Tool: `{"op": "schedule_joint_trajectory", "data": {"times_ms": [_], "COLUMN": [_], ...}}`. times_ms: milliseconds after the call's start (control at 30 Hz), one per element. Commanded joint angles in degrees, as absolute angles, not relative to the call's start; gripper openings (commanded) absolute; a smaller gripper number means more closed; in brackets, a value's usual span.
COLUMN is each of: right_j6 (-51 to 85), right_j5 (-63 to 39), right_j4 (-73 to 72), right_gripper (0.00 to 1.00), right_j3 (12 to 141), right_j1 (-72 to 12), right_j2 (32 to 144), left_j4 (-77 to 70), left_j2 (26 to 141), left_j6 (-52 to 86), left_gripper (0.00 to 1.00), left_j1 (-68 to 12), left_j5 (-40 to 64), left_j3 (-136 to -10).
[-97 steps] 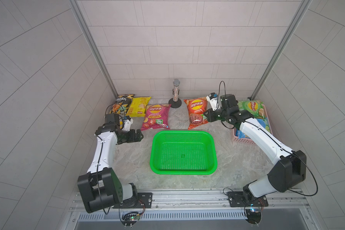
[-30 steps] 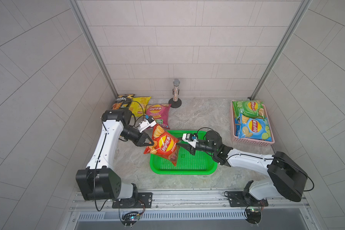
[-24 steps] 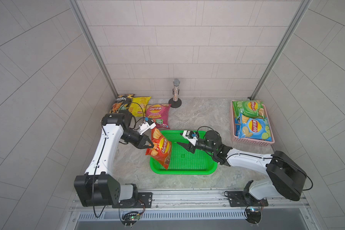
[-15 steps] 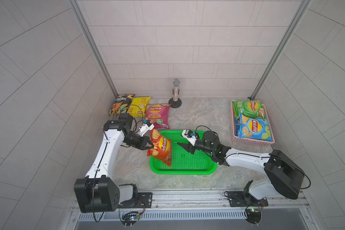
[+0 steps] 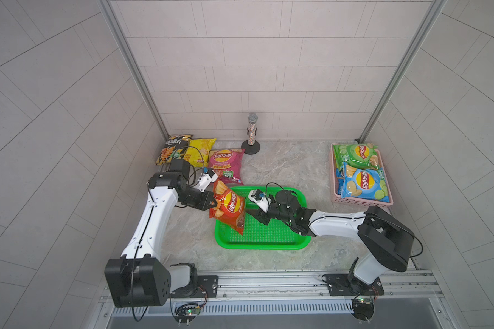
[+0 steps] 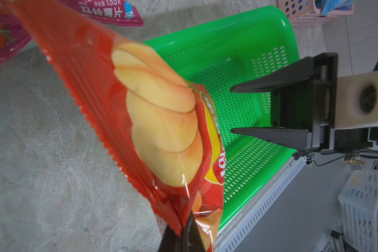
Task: Put the potato chips into the basket
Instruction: Place the potato chip in the basket.
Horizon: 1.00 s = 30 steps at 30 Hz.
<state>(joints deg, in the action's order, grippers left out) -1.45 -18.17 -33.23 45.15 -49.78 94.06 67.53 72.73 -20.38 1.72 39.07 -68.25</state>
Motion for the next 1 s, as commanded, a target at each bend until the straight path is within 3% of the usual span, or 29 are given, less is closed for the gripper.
{"op": "schedule_joint_trajectory", "data": {"times_ms": [0,533,633,733,967], "right_j6": [0.0,0.3,0.2,0.1,-0.1], "right_j5": [-16.4,-15.3,-15.3,-15.1,-13.9], "right_j4": [-31.0,-28.3,-27.5,-27.3,-25.9], "right_gripper": [0.49,0.45,0.46,0.46,0.48], "right_j3": [46.5,49.1,49.8,49.9,49.9], "right_j1": [-50.9,-51.8,-51.8,-51.8,-51.8], "right_j2": [95.9,102.5,103.1,103.2,102.2], "left_j4": [68.6,66.3,66.3,66.2,66.4], "left_j2": [70.9,70.3,70.2,69.9,69.4], "left_j6": [-21.6,-19.4,-19.2,-19.6,-19.4], "left_gripper": [0.02,0.07,0.18,0.2,0.44], "left_j1": [1.0,-6.4,-6.4,-6.4,-6.4], "left_j5": [41.7,40.7,40.1,38.7,36.2], "left_j3": [-70.3,-69.1,-68.9,-68.6,-70.6]}}
